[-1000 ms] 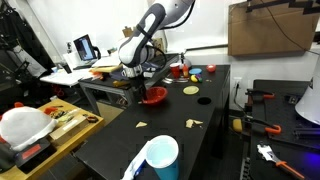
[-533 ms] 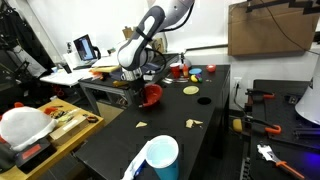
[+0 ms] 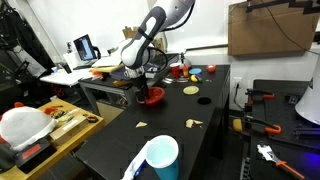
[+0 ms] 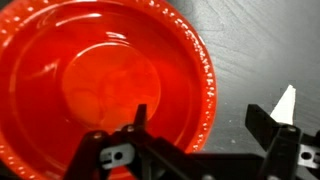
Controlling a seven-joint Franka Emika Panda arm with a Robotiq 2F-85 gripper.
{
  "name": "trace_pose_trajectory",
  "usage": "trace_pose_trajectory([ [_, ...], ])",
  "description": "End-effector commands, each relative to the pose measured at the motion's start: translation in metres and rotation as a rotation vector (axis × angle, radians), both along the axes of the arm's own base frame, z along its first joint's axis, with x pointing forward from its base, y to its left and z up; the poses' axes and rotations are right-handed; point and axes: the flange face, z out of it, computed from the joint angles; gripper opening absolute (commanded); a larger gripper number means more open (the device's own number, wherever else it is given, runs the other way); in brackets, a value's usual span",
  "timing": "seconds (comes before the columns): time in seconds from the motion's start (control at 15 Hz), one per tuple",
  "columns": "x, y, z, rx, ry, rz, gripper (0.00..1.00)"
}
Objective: Move the toothpaste tube and red bowl to the left.
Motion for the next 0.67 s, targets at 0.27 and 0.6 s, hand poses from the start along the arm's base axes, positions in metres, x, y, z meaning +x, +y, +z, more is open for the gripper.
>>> trace_pose_trajectory([
  [0.27, 0.001, -0.069, 0.047, 0.036, -0.037, -0.160, 1.00],
  [0.6, -0.004, -0.078, 0.033, 0.020, -0.031, -0.168, 1.00],
])
